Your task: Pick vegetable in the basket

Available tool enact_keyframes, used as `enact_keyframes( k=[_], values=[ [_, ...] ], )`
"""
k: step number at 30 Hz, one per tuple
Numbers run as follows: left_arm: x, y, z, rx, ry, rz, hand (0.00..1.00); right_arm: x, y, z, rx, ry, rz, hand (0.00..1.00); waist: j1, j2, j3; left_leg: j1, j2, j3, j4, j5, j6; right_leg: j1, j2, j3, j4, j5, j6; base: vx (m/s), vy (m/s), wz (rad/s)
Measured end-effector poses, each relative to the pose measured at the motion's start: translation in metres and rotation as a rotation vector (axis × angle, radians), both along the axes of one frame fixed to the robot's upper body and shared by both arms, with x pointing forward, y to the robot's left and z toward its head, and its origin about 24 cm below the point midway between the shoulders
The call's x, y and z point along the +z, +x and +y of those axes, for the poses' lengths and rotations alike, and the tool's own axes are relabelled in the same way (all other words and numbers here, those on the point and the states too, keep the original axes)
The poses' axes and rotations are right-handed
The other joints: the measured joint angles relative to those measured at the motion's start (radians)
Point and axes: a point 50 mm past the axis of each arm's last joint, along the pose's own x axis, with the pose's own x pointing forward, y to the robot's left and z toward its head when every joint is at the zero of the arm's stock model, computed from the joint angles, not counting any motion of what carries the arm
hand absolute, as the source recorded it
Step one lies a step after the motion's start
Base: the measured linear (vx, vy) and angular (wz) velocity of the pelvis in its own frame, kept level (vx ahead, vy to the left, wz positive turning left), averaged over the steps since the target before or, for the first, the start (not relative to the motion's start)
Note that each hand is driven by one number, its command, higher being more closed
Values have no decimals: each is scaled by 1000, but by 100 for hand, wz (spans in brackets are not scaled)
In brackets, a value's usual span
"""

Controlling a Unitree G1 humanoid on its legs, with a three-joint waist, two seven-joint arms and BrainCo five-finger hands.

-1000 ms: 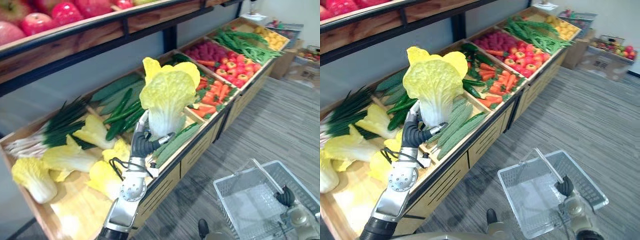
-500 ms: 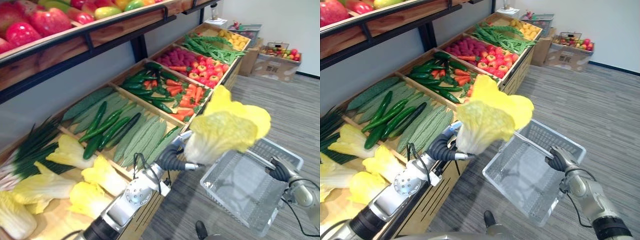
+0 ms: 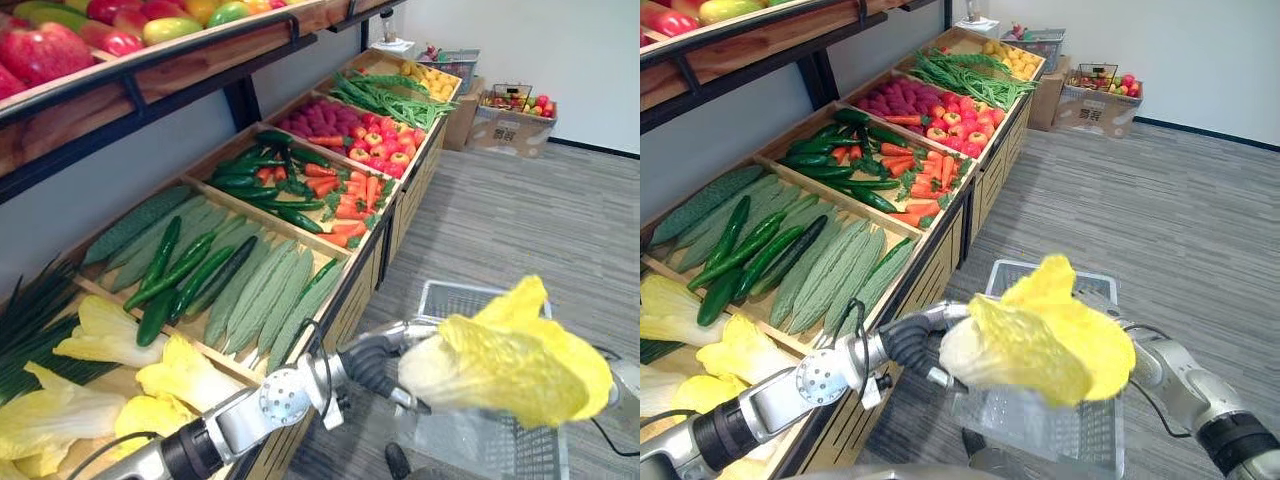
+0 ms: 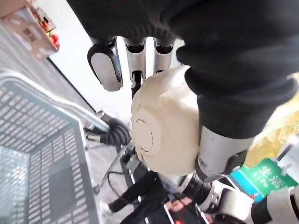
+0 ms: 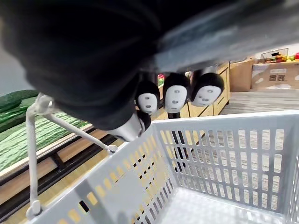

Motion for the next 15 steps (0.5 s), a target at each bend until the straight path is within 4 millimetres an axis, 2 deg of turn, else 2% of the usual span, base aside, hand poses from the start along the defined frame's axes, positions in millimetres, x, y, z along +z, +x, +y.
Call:
enact_keyframes(
  k=[8,15],
  values=[
    [-37,-6,0,-65,221,-44,100,13,9,17,87,9,-44,100,-24,-2,-2,-16,11,4,36,-21,3,-18,0,7,8,0,0,-53,-27,-2],
    [-58,-1,4,-65,354,-91,100,17,12,26,113,52,-53,100,-34,-2,-8,-13,21,16,54,-28,3,-19,5,18,9,0,0,-19,-12,-4]
  ],
)
